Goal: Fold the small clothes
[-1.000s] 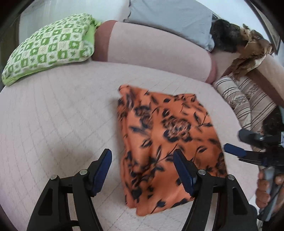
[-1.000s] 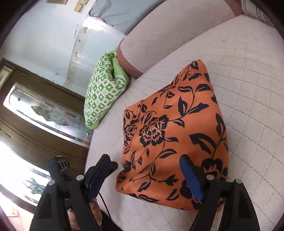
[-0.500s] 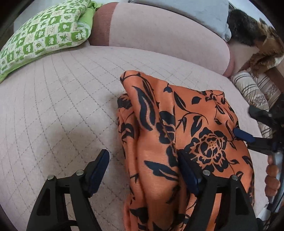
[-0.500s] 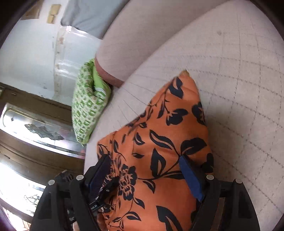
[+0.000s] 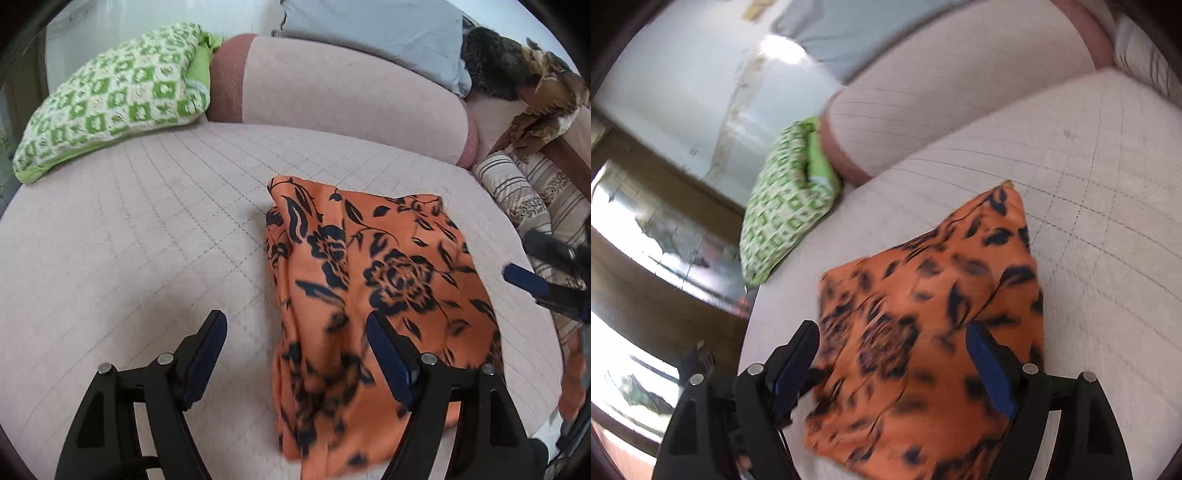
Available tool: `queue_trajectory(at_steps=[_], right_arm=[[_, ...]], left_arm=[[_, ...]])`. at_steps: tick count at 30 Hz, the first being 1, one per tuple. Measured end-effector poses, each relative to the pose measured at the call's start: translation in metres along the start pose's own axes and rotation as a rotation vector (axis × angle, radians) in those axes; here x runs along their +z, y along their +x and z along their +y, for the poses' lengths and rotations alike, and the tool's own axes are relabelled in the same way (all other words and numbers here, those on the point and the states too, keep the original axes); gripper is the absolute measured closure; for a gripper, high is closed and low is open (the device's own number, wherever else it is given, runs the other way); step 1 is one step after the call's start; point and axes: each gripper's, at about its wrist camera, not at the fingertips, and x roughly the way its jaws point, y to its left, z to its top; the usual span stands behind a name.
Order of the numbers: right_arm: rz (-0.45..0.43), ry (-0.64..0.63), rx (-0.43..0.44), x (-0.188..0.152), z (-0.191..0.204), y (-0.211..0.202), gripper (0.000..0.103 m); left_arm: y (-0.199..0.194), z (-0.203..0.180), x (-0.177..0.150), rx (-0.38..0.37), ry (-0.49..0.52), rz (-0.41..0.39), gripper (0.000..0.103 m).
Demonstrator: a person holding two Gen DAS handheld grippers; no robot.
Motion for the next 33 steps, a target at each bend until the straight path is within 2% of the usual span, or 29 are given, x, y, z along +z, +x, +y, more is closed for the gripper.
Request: queue_trajectory(at_steps=[5,8,10,12,15,17,19,22,29,33], right_arm=[[-0.066,-0.071,-0.129,-0.063,0.036,-0.048,0.019],[-0.131,-0.139,-0.278,-0.109,0.058,-0.068,0.016],[-0.149,-0.187,-0.382,-0.137,0.065,-0.073,0.014],[-0.125,-0.222,-0.466,-0.159,0.067,-0.072,0.012],[-0.101,-0.276,-0.554,-0.170,0.074,-0.074,0.011],[-0.139,-0.292,-0.578,-0.169,0.080,-0.083,0.010],[-0.186,-0.317,-0.594,-0.166,0.092,-0.094,0.001],[-0.217,-0.350,-0.609,-0.162,0.105,-0.102,0.000],[-0.195,-0.348,-0.619,-0.161,0.106,-0.097,0.000],[-0.171,-0.323,-0.647,-0.162,0.096,-0.093,0.000]], left_arm=[[-0.041,-0.002,-0.024,0.019,-0.002,-0.033,0.024],[-0.061,-0.003,-0.040,0.050,0.005,-0.047,0.023],[-0.074,-0.002,-0.054,0.072,-0.002,-0.067,0.018],[-0.086,0.000,-0.068,0.093,-0.011,-0.080,0.016],[-0.096,0.003,-0.082,0.119,-0.022,-0.073,0.016],[-0.102,0.005,-0.088,0.134,-0.029,-0.071,0.016],[-0.109,0.007,-0.091,0.141,-0.047,-0.078,0.016],[-0.120,0.007,-0.091,0.144,-0.064,-0.099,0.016],[-0.141,-0.005,-0.089,0.160,-0.037,-0.154,0.016],[-0.147,-0.013,-0.088,0.165,-0.024,-0.165,0.008]])
